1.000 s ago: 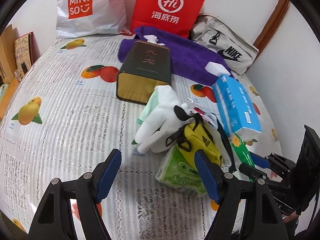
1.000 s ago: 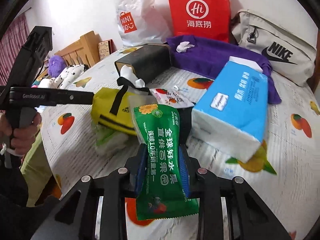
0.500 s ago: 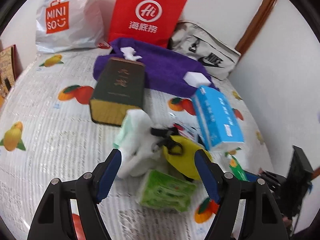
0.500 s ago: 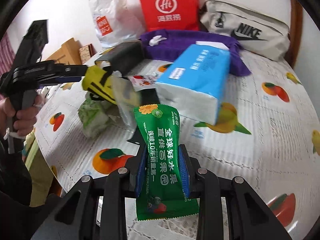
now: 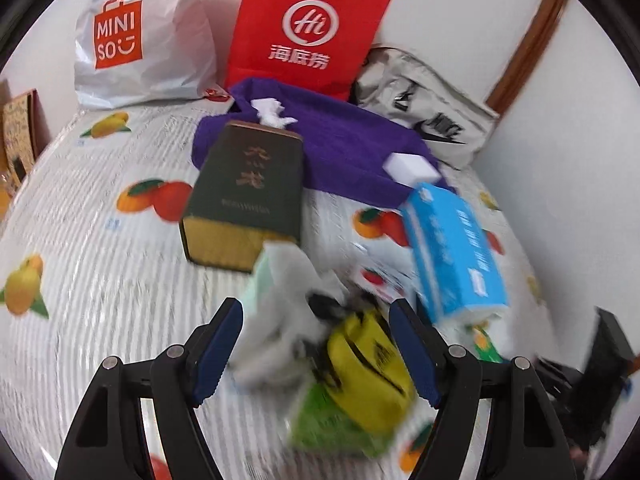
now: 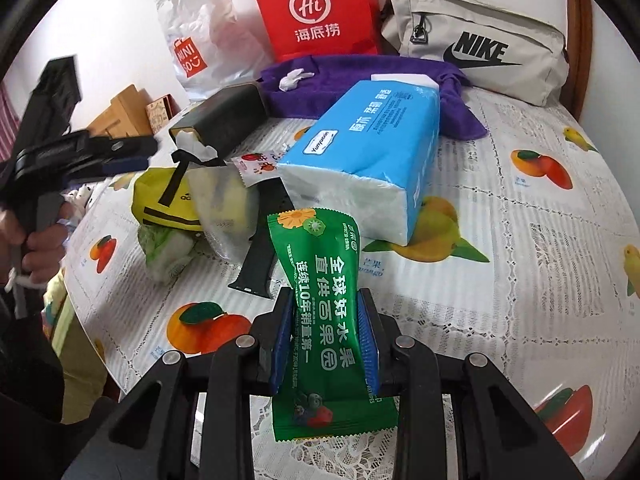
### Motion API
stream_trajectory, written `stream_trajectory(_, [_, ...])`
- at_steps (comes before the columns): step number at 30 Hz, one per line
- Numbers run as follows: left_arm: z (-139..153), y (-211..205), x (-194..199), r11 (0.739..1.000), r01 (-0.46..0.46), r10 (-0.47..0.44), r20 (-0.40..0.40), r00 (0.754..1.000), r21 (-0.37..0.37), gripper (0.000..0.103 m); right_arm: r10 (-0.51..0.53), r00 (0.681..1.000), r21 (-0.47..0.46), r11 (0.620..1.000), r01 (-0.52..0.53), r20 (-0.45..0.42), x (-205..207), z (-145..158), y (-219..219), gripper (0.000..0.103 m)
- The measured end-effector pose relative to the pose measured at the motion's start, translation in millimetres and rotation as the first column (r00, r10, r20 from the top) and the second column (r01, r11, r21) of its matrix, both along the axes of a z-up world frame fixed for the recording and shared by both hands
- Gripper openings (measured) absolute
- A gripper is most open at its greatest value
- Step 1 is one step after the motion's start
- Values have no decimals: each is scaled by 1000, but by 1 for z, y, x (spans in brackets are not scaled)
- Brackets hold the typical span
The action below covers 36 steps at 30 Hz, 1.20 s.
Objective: Organize soft objects
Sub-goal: 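Grasp the green snack packet with the right gripper, then grasp the white glove with the left gripper while the right holds the green packet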
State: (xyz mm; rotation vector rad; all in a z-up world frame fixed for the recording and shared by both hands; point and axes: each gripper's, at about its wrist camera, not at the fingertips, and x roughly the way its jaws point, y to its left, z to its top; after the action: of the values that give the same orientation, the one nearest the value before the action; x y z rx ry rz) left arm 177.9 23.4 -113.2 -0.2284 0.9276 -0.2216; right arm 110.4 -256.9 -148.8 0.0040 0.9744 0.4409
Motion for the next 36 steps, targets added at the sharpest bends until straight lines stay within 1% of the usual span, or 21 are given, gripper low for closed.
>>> stream_trajectory(2, [-4, 0, 13, 1000, -23, 23, -7, 1000, 6, 74, -1, 1000, 3, 1000, 1, -10, 0, -2, 0, 31])
stream_trajectory(5, [-17, 0, 31, 999, -33, 33, -49, 998, -1, 72, 2, 1000, 0, 1000, -2, -31, 1, -6, 1, 31])
stream_trajectory(6, [-22, -1, 36, 999, -33, 33, -75, 997, 4, 65, 2, 999, -3, 1000, -2, -35, 2, -8, 2, 31])
stream_trajectory(7, [-26, -1, 39, 1000, -30, 30, -91, 995, 2, 50, 3, 999, -11, 1000, -3, -42, 3, -10, 2, 31])
stream_trajectory(9, [-33, 2, 42, 999, -36, 34, -107, 994, -19, 38, 2, 999, -19, 1000, -3, -44, 4, -12, 2, 31])
stream_trajectory(10, [-35, 3, 42, 999, -35, 32, -108, 994, -25, 28, -1, 999, -18, 1000, 0, -42, 5, -11, 1, 31])
stream_trajectory(11, [-35, 5, 41, 999, -34, 31, -107, 994, -29, 22, -3, 999, -19, 1000, 2, -41, 5, -11, 0, 31])
stream_trajectory(12, [-34, 8, 39, 999, -40, 36, -104, 994, -37, 19, -7, 999, -20, 1000, 6, -40, 6, -10, -1, 31])
stream_trajectory(14, [-29, 16, 33, 997, -53, 47, -88, 995, -65, 14, -20, 999, -23, 1000, 19, -38, 8, -9, -4, 31])
stream_trajectory(15, [-27, 20, 29, 996, -58, 53, -82, 995, -67, 13, -27, 999, -21, 999, 26, -41, 8, -9, -5, 31])
stream_trajectory(19, [-11, 36, 10, 994, -90, 87, -49, 995, -65, 13, -34, 999, -43, 999, 32, -41, 7, -11, -3, 31])
stream_trajectory(20, [-7, 41, 5, 994, -99, 97, -41, 994, -55, 13, -33, 999, -56, 998, 31, -36, 6, -11, -2, 31])
stream_trajectory(24, [4, 57, -13, 989, -143, 143, -20, 989, 24, 12, -33, 999, -81, 996, 31, -27, 4, -11, 3, 31])
stream_trajectory(25, [5, 62, -19, 987, -153, 154, -20, 988, 48, 12, -36, 999, -87, 996, 33, -26, 4, -11, 4, 31])
stream_trajectory(27, [1, 69, -25, 984, -164, 167, -39, 985, 71, 12, -36, 999, -101, 994, 34, -21, 2, -11, 6, 31])
stream_trajectory(30, [-13, 79, -32, 983, -171, 176, -79, 981, 61, 12, -31, 999, -119, 993, 29, -18, -1, -12, 8, 32])
stream_trajectory(31, [-21, 81, -32, 986, -163, 167, -105, 980, 44, 12, -30, 999, -123, 992, 28, -17, -1, -12, 9, 32])
stream_trajectory(33, [-30, 81, -33, 989, -150, 150, -118, 981, 11, 13, -27, 1000, -132, 991, 25, -15, -2, -12, 11, 32])
stream_trajectory(34, [-34, 80, -32, 989, -146, 144, -115, 983, -8, 19, -24, 1000, -133, 991, 21, -16, -2, -13, 11, 33])
stream_trajectory(35, [-37, 79, -31, 989, -147, 145, -118, 982, -12, 25, -21, 1000, -136, 990, 19, -16, -3, -13, 12, 33])
stream_trajectory(36, [-40, 78, -30, 989, -151, 148, -121, 982, -11, 36, -21, 1000, -140, 990, 19, -15, -3, -13, 13, 34])
